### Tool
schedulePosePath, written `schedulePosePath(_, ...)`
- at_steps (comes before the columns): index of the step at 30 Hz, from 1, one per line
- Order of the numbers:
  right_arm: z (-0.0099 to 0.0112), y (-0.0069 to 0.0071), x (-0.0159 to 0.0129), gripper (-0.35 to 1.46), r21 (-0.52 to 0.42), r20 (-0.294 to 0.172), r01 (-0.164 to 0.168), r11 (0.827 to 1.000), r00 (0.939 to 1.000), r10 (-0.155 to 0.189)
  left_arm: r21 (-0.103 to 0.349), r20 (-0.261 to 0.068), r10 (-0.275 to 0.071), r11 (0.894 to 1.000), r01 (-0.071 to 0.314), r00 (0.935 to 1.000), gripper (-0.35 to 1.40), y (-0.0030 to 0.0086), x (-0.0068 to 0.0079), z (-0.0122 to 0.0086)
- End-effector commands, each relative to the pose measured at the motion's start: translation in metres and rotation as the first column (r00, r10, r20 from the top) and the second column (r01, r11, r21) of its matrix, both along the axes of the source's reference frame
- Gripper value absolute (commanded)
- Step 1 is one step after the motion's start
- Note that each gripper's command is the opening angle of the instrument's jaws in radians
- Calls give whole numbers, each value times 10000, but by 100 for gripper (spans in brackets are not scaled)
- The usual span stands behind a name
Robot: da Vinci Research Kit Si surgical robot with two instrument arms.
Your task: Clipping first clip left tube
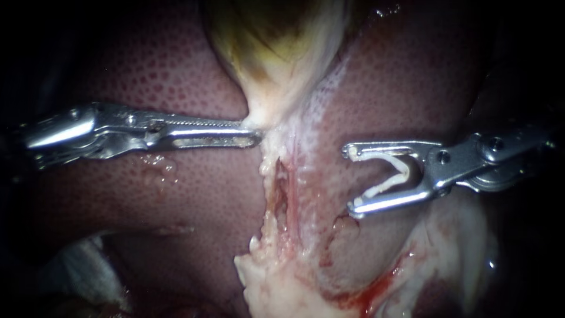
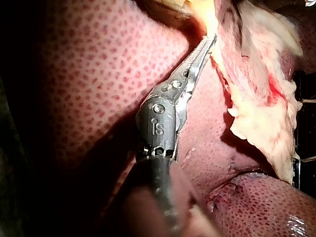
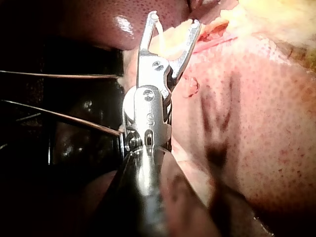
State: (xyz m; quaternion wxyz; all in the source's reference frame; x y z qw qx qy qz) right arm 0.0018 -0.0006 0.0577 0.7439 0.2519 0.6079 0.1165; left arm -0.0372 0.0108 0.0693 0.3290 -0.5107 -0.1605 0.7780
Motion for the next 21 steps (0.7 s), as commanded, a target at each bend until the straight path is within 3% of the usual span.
schedulePosePath(1, 0, 0, 0, 52, 0, 2, -2, 10000, 10000, 2, -2, 3, -1, 10000, 1, 10000, -35, 0, 0, 0)
schedulePosePath(5, 0, 0, 0, 52, 6, -19, -22, 10000, 10000, 22, 17, 23, 19, 10000, -19, 10000, -35, 1, 3, -3)
schedulePosePath(8, 0, 0, 0, 53, 7, -18, -23, 10000, 10000, 23, 91, 112, 106, 9999, -107, 9999, -35, 7, 15, -11)
schedulePosePath(11, 0, 0, 0, 53, 6, -19, -22, 10000, 10000, 22, 123, 84, 7, 9999, -8, 10000, -35, 16, 33, -25)
schedulePosePath(16, 1, 0, 1, 53, 6, -15, -28, 10000, 10000, 28, 151, 292, -537, 9985, 532, 9981, -35, 33, 70, -61)
schedulePosePath(21, 1, 0, 3, 53, 9, -29, -60, 10000, 10000, 60, -140, 491, -767, 9969, 775, 9958, -35, 44, 93, -94)
